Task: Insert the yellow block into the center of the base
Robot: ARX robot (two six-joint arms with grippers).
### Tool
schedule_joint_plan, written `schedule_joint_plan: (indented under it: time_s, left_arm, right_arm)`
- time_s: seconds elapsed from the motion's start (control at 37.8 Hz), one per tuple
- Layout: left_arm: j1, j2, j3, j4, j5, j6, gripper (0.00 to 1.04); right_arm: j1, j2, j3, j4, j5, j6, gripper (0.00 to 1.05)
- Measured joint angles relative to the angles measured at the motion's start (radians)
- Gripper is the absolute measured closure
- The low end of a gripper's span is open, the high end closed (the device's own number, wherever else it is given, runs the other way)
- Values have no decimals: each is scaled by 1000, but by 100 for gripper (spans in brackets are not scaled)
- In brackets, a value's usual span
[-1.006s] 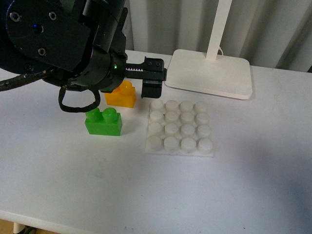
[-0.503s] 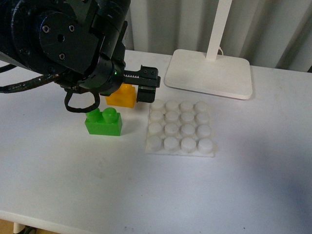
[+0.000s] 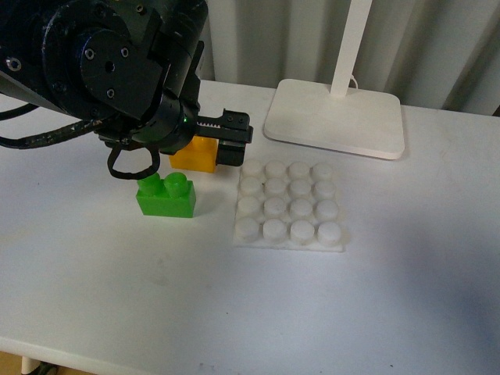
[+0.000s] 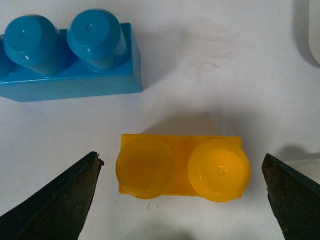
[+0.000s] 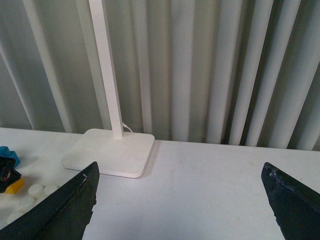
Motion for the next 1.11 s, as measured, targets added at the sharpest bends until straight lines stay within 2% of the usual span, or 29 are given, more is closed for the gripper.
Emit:
schedule_joint_plan:
  time_s: [0.42, 0.5, 0.66, 0.71, 1.11]
  left_arm:
    - [2, 32, 24, -8, -8, 3, 6]
    - [2, 35, 27, -9, -8, 3, 13]
    - [1, 36, 29, -10, -12, 3, 34]
    - [1, 36, 29, -10, -14, 2, 38]
    - [-28, -73, -35, 4, -103, -12, 39]
  right_arm:
    - [0, 0, 0, 0, 0, 0, 9]
    - [0, 0, 0, 0, 0, 0, 9]
    - [0, 0, 0, 0, 0, 0, 9]
    - [0, 0, 0, 0, 0, 0, 9]
    - [0, 0, 0, 0, 0, 0, 9]
